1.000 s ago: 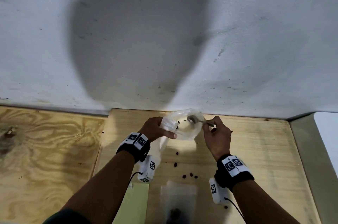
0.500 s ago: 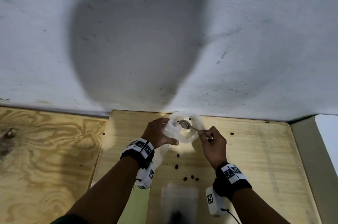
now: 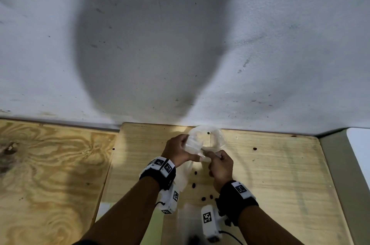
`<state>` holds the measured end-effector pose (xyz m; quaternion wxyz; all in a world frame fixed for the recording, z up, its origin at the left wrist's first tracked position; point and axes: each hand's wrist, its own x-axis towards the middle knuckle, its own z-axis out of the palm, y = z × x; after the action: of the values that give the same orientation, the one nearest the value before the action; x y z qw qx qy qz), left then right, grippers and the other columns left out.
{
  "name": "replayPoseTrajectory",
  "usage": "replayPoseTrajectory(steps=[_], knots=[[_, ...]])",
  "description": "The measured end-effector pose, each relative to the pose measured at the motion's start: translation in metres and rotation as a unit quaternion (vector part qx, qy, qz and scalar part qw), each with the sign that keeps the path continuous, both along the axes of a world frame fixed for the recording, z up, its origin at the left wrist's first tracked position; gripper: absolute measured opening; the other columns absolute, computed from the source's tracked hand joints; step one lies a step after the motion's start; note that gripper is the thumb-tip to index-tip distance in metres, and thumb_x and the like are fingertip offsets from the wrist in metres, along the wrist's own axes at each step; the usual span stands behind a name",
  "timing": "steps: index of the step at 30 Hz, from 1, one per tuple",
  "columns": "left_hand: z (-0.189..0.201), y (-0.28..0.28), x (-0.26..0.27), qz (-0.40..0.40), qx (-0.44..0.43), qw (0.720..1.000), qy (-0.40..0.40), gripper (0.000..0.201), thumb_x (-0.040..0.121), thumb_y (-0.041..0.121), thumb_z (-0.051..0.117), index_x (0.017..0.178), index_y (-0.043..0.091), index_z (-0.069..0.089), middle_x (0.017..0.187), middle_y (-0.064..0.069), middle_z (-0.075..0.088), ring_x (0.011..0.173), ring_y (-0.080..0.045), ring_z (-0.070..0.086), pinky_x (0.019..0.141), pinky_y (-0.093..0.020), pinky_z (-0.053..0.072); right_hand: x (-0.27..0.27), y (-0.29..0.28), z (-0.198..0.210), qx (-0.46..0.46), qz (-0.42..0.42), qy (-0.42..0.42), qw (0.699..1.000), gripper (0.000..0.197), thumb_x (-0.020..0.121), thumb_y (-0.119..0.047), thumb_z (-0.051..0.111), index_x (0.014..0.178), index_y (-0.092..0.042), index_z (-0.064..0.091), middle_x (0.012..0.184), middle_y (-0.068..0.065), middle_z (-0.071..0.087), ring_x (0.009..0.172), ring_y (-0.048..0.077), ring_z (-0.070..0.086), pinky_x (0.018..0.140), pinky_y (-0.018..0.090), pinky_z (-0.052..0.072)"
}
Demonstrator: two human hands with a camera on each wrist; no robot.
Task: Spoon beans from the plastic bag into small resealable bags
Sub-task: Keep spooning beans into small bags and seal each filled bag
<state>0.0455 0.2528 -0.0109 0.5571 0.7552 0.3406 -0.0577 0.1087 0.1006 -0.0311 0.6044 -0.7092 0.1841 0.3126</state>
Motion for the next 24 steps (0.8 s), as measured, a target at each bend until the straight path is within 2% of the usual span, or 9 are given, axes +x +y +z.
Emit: replayPoseTrajectory(steps=[5, 9, 12, 16, 20, 22, 24], knots=[[0.003, 0.011, -0.003, -0.014, -0.014, 1.000, 0.018, 0.073, 0.033, 0.049, 0.092, 0.099, 0.029, 0.070, 0.091, 0.010, 0.074, 0.086, -0.006, 0.069, 0.081, -0.035, 0.059, 0.013, 0.005, 0.010, 0.019, -0.046, 0.049, 0.998, 0.032, 0.076, -0.006, 0.076, 0.063, -0.016, 0.049, 0.052, 0.002, 0.046, 0.038, 0.014, 0.032, 0.039, 0.022, 0.024], [0.005, 0.022, -0.003, -0.015, -0.018, 0.999, 0.026, 0.068, 0.033, 0.050, 0.092, 0.095, 0.029, 0.072, 0.091, 0.009, 0.074, 0.088, -0.007, 0.069, 0.083, -0.036, 0.058, 0.024, -0.007, 0.014, 0.012, -0.042, 0.045, 0.998, 0.033, 0.074, -0.006, 0.077, 0.064, -0.017, 0.048, 0.051, 0.001, 0.040, 0.042, 0.015, 0.029, 0.041, 0.023, 0.023], [0.010, 0.030, 0.000, -0.010, -0.028, 0.999, 0.030, 0.055, 0.040, 0.034, 0.096, 0.090, 0.026, 0.074, 0.089, 0.007, 0.075, 0.088, -0.009, 0.069, 0.082, -0.032, 0.057, 0.030, -0.019, 0.015, 0.013, -0.039, 0.034, 0.999, 0.037, 0.073, -0.004, 0.077, 0.064, -0.019, 0.045, 0.053, 0.001, 0.034, 0.043, 0.015, 0.026, 0.042, 0.024, 0.021], [0.011, 0.036, 0.003, 0.005, -0.064, 0.997, 0.034, 0.044, 0.050, 0.011, 0.095, 0.086, 0.021, 0.073, 0.085, 0.007, 0.073, 0.082, -0.008, 0.067, 0.071, -0.022, 0.053, 0.037, -0.033, 0.018, 0.011, -0.040, 0.014, 0.999, 0.029, 0.075, -0.004, 0.076, 0.071, -0.014, 0.049, 0.054, 0.002, 0.034, 0.044, 0.014, 0.026, 0.042, 0.024, 0.020], [0.010, 0.040, 0.002, -0.003, -0.083, 0.996, 0.035, 0.053, 0.051, 0.007, 0.094, 0.098, 0.016, 0.072, 0.089, 0.006, 0.072, 0.085, -0.010, 0.067, 0.070, -0.022, 0.051, 0.044, -0.042, 0.024, 0.028, -0.047, -0.014, 0.998, 0.031, 0.075, -0.003, 0.075, 0.066, -0.014, 0.048, 0.052, 0.002, 0.033, 0.042, 0.015, 0.025, 0.042, 0.025, 0.019], [0.009, 0.041, 0.002, -0.014, -0.080, 0.996, 0.035, 0.059, 0.051, 0.008, 0.093, 0.104, 0.017, 0.070, 0.094, 0.006, 0.072, 0.089, -0.011, 0.067, 0.071, -0.022, 0.051, 0.048, -0.046, 0.028, 0.043, -0.045, -0.038, 0.997, 0.024, 0.076, -0.003, 0.075, 0.072, -0.008, 0.052, 0.058, 0.006, 0.038, 0.041, 0.014, 0.025, 0.041, 0.025, 0.019], [0.009, 0.043, 0.002, -0.028, -0.072, 0.996, 0.041, 0.067, 0.052, 0.009, 0.093, 0.112, 0.020, 0.066, 0.099, 0.008, 0.070, 0.093, -0.010, 0.064, 0.071, -0.023, 0.049, 0.052, -0.052, 0.030, 0.042, -0.040, -0.066, 0.996, 0.024, 0.077, -0.004, 0.075, 0.070, -0.005, 0.052, 0.065, 0.011, 0.045, 0.043, 0.017, 0.026, 0.043, 0.025, 0.021]])
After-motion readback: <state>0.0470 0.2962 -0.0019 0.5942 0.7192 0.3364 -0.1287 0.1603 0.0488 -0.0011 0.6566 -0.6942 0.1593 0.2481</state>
